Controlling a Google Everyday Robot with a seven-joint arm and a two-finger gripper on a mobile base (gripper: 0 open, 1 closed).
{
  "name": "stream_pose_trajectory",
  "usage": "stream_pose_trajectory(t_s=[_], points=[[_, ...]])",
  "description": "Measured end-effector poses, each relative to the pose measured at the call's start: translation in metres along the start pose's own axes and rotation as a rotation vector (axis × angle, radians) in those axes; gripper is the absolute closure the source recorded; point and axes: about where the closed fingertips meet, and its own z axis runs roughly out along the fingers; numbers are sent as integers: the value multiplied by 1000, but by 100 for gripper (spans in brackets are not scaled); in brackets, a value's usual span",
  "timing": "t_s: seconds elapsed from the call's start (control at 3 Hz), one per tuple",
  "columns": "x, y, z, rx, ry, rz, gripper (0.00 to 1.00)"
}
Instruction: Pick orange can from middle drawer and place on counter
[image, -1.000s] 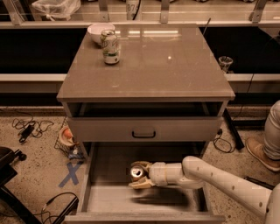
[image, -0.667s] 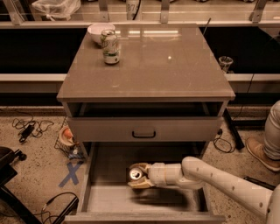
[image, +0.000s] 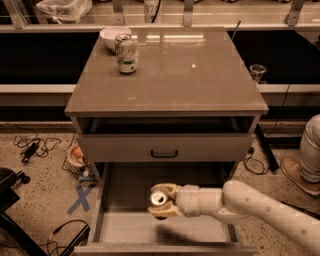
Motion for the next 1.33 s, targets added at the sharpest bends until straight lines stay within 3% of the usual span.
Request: stream_pose_trajectory(t_s=[0.33, 0.67, 1.33], points=[[-80, 15, -50, 22, -45, 31, 100], [-158, 7, -94, 83, -62, 67, 100], [-272, -37, -137, 257, -74, 130, 100]])
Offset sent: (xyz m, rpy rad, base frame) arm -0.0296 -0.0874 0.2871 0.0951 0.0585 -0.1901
